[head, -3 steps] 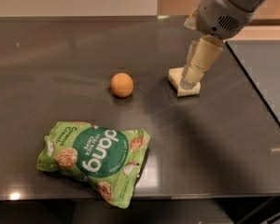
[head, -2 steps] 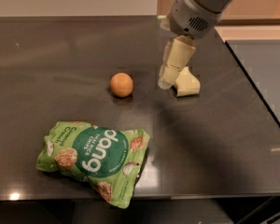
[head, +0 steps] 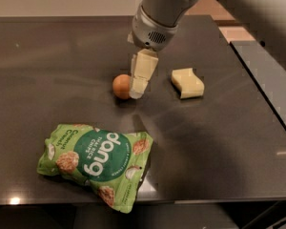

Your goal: Move orange near green rice chip bag

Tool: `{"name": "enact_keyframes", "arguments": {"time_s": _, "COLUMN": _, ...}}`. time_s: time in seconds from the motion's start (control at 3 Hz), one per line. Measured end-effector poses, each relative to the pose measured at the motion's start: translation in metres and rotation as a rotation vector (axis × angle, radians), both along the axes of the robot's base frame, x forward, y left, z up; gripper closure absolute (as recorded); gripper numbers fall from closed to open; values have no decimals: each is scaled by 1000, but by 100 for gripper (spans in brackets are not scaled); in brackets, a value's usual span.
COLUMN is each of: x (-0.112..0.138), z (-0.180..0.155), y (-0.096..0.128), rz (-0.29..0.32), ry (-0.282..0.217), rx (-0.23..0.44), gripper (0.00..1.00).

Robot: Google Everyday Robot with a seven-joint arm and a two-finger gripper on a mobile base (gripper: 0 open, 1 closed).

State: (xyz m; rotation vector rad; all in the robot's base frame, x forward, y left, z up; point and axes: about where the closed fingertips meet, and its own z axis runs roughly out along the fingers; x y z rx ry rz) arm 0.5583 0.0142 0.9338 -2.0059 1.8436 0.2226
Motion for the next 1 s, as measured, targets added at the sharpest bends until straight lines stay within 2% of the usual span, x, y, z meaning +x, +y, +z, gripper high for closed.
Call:
{"name": "enact_keyframes", "arguments": {"time_s": 0.33, "x": 7, "z": -23, "y": 21, "rz": 27, "ry": 24, "rx": -7, "gripper": 0}}
{"name": "enact_keyframes", "arguments": {"time_s": 1.0, "x": 27, "z": -62, "y": 40, "rz": 36, "ry": 53, "rx": -25, "gripper": 0}}
